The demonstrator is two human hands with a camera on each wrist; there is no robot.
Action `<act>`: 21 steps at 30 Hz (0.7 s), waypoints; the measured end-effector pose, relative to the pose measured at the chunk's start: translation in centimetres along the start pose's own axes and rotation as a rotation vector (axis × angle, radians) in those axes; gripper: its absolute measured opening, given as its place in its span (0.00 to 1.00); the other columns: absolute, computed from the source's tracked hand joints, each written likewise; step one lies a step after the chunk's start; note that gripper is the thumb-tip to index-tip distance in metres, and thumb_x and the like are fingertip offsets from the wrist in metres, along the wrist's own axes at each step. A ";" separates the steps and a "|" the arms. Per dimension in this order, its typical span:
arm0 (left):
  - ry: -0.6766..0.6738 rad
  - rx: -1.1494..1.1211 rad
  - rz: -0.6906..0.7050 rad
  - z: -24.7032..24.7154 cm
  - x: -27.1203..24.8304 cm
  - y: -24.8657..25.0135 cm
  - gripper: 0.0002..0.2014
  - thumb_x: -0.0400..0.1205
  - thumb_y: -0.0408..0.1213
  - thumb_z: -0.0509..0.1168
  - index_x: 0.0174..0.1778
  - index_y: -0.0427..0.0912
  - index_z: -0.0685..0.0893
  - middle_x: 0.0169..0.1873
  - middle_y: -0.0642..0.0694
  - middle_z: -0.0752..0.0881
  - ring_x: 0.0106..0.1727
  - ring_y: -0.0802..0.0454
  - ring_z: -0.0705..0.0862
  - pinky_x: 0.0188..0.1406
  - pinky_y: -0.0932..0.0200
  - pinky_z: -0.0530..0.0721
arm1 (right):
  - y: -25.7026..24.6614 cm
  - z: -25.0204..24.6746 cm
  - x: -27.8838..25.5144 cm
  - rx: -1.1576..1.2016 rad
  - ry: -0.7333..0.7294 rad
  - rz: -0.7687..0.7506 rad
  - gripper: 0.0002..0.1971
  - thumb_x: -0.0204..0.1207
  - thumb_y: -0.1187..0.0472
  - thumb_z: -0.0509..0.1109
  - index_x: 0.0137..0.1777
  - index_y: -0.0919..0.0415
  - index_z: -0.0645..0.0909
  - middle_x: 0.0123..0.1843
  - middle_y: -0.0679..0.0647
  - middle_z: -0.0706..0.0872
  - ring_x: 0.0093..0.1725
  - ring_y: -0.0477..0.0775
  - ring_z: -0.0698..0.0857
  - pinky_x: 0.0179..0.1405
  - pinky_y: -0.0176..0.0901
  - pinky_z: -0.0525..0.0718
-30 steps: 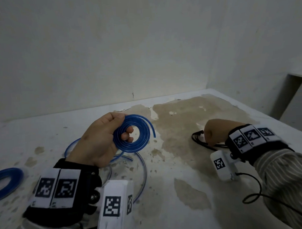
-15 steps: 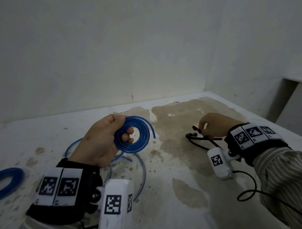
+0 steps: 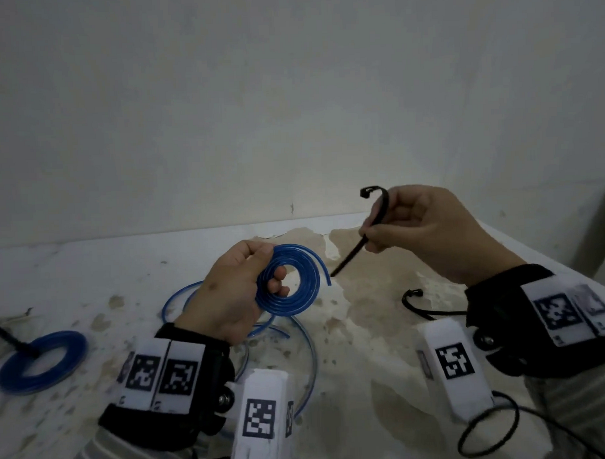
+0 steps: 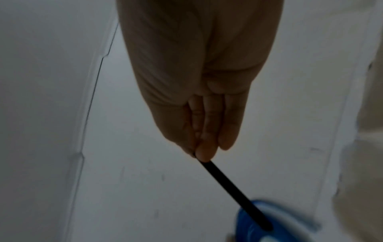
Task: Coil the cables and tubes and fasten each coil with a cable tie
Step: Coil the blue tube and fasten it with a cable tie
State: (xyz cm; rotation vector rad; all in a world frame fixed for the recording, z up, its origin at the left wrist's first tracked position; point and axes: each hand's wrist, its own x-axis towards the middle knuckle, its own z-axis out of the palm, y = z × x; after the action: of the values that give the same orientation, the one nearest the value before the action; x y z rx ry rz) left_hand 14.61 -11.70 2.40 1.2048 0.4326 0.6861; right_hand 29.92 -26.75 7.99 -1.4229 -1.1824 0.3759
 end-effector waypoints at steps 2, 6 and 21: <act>0.021 -0.012 0.018 0.0 -0.1 0.2 0.09 0.87 0.34 0.52 0.44 0.37 0.75 0.25 0.44 0.77 0.21 0.56 0.71 0.26 0.60 0.80 | -1.2 1.8 0.0 0.113 -0.065 -0.075 0.06 0.62 0.70 0.75 0.38 0.64 0.81 0.33 0.57 0.89 0.33 0.54 0.88 0.40 0.42 0.88; 0.014 -0.042 0.067 0.1 -0.5 0.8 0.10 0.87 0.34 0.51 0.43 0.37 0.74 0.26 0.43 0.76 0.21 0.56 0.71 0.25 0.61 0.79 | -0.6 4.5 0.9 -0.205 -0.071 -0.188 0.11 0.68 0.73 0.75 0.38 0.56 0.80 0.39 0.54 0.89 0.38 0.48 0.88 0.43 0.39 0.87; 0.041 0.003 0.097 -0.1 -1.0 1.8 0.12 0.88 0.37 0.49 0.47 0.35 0.74 0.24 0.43 0.78 0.21 0.55 0.68 0.29 0.58 0.77 | 3.1 9.1 1.7 -0.607 0.202 -0.592 0.06 0.64 0.69 0.76 0.35 0.66 0.80 0.43 0.59 0.87 0.43 0.49 0.82 0.42 0.40 0.82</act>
State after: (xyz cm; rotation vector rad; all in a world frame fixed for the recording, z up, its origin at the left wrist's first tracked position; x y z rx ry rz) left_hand 13.41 -11.93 4.01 1.2222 0.4116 0.7949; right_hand 24.83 -19.71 3.61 -1.4757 -1.5459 -0.5714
